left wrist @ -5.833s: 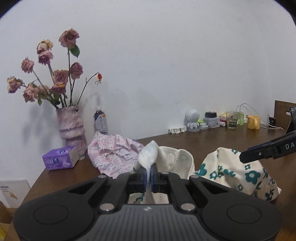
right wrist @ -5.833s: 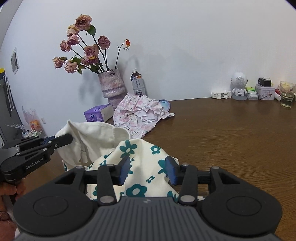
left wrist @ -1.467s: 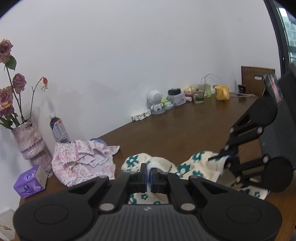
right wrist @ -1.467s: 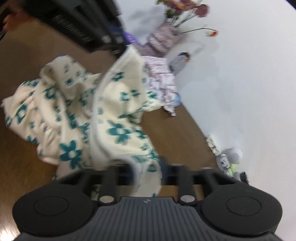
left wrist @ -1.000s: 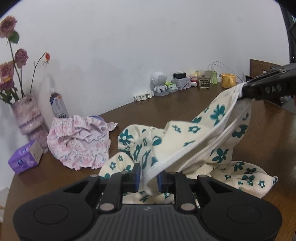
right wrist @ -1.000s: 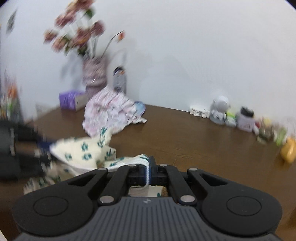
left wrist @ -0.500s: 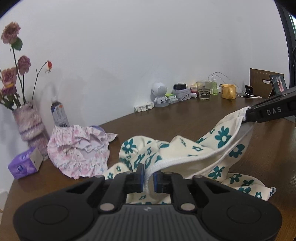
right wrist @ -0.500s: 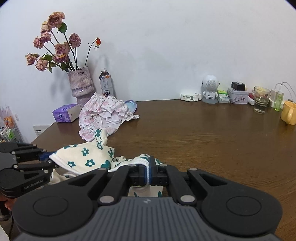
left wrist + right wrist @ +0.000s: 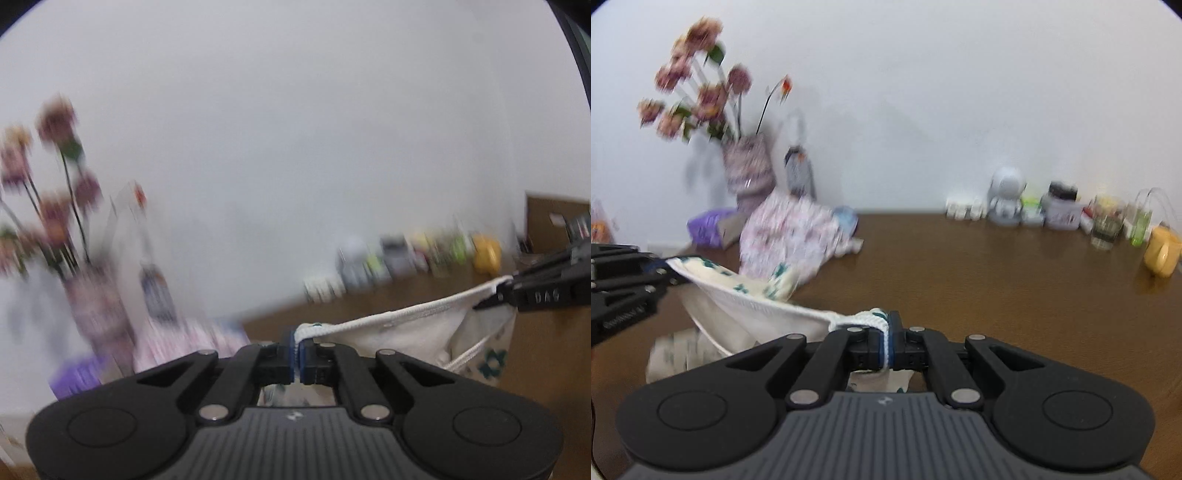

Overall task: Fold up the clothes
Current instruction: 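Lift the cream garment again with both tools, shaking it out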

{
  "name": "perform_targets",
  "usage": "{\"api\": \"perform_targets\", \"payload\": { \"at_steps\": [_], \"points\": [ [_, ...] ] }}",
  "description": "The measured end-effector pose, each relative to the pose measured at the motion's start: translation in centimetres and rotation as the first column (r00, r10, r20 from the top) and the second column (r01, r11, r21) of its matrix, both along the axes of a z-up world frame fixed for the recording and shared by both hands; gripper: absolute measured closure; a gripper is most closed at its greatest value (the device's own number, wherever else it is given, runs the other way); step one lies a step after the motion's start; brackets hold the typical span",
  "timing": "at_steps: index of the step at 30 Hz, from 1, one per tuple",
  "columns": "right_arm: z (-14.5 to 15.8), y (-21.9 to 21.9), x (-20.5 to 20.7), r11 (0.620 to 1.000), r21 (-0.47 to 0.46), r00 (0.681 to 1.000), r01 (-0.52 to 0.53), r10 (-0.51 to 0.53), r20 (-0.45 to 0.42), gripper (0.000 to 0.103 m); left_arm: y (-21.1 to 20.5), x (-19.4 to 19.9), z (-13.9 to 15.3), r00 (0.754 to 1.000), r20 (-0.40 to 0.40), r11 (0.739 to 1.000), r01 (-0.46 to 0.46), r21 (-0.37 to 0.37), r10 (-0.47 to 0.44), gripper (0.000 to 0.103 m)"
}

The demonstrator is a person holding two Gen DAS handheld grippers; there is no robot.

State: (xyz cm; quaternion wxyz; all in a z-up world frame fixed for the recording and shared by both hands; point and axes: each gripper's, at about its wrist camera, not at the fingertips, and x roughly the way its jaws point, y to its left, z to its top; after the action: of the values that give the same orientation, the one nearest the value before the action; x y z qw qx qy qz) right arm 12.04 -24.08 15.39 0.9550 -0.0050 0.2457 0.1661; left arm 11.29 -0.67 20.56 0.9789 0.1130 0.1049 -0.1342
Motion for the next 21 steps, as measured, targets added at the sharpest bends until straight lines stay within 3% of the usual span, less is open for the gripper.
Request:
{"api": "perform_targets", "payload": {
  "at_steps": [6,11,15,17,21],
  "points": [
    [12.6,0.4,0.7,0.999,0.021,0.972,0.048,-0.051,0.229,0.101,0.0,-2.0,13.5,0.964,0.251,0.996,-0.075,-0.047,0.085,0.102],
    [23.5,-0.1,-1.6,0.996,0.058,0.899,0.067,-0.086,0.429,0.101,0.1,-6.2,23.5,0.906,0.402,0.991,-0.105,-0.086,0.131,0.102],
    [30.6,-0.6,-4.9,0.994,0.091,0.824,0.065,-0.105,0.557,0.101,0.2,-7.8,28.0,0.906,0.398,0.987,-0.103,-0.126,0.146,0.101],
    [32.5,-0.5,-5.4,0.992,0.092,0.812,0.081,-0.119,0.571,0.101,0.1,-7.7,29.5,0.915,0.373,0.985,-0.107,-0.136,0.151,0.101],
    [34.0,0.3,-3.6,0.99,0.071,0.819,0.125,-0.143,0.556,0.101,-0.6,-4.6,30.2,0.925,0.334,0.982,-0.15,-0.119,0.181,0.101]
  ]
}}
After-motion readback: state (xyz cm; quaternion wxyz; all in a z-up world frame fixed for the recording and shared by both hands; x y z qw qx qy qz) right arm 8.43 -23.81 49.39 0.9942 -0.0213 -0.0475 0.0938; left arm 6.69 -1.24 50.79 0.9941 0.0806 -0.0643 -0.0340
